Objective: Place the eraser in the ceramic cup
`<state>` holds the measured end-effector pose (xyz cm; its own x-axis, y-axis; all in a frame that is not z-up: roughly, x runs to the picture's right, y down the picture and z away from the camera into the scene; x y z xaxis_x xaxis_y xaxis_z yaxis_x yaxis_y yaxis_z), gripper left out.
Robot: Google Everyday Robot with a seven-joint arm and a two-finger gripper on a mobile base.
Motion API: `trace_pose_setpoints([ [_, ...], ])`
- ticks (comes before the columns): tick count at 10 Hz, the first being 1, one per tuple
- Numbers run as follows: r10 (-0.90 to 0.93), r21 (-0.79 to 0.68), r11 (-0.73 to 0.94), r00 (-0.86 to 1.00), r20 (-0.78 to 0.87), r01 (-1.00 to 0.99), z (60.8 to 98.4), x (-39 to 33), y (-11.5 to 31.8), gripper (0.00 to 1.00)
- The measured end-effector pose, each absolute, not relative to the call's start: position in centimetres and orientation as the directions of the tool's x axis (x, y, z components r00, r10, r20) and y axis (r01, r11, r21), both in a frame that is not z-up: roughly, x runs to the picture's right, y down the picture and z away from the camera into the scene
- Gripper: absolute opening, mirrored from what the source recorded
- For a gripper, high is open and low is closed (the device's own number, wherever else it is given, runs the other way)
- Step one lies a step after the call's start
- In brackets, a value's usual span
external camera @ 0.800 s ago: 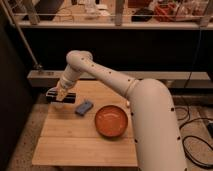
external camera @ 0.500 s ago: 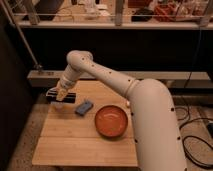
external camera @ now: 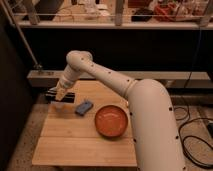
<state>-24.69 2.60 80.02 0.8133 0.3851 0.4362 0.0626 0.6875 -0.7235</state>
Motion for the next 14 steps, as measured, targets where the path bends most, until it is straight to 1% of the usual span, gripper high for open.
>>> trace_pose_setpoints([
  [14,0.415,-0.720,0.692,0.785,0.459,0.055,80.41,-25.49,1.75,0.03],
])
